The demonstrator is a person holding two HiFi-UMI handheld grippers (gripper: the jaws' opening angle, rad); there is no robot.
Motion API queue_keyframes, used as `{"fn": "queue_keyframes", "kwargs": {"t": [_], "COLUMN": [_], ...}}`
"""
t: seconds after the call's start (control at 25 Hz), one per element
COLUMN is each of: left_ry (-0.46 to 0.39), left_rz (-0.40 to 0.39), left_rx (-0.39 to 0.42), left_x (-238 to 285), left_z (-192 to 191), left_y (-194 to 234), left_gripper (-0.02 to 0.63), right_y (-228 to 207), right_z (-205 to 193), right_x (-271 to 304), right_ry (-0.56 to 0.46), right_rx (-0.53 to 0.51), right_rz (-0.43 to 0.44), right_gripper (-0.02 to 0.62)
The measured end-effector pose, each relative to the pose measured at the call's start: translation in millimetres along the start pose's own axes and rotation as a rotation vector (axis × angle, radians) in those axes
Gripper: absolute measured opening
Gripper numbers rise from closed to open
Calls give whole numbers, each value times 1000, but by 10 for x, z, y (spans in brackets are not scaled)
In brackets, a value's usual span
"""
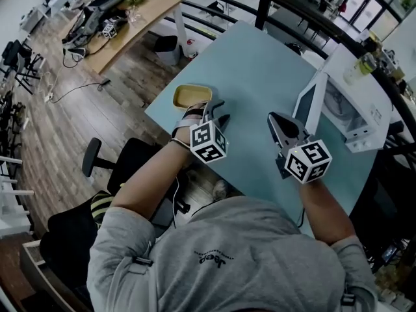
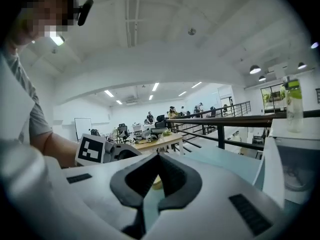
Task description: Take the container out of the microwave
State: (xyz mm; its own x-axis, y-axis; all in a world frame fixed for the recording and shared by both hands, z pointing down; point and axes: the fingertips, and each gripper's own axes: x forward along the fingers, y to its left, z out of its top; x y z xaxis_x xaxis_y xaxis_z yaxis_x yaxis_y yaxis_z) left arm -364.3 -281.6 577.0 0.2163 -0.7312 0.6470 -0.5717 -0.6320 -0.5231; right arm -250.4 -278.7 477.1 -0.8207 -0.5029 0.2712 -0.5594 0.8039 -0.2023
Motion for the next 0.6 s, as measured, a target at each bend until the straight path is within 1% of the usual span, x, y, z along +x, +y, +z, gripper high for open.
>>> {"fn": "queue_keyframes", "kwargs": {"t": [0.2,0.44,0.52,0.6], "left_ry": [-138,-310,-360,-415], "left_rz": [-1,-37,-55,-77], "left_rx": [-49,-79,-119,-180], "left_x": [-262,-444,-517,-611], "left_z": [909,1991,2274,2539], "left_y": [-189,-426,-523,-596], "left_gripper": [198,192,190,187], "right_y": [-192,-580,-681,-774], "right_z": [158,272,260,254], "right_x": [-672,-1561,-1864,-2163], "right_ry": [-36,-90,-99,-109], "right_rx": [-5,-36,-44,-44], "right_rz": [-25,-111,-137,-161], "right_gripper": [17,17,17,17]}}
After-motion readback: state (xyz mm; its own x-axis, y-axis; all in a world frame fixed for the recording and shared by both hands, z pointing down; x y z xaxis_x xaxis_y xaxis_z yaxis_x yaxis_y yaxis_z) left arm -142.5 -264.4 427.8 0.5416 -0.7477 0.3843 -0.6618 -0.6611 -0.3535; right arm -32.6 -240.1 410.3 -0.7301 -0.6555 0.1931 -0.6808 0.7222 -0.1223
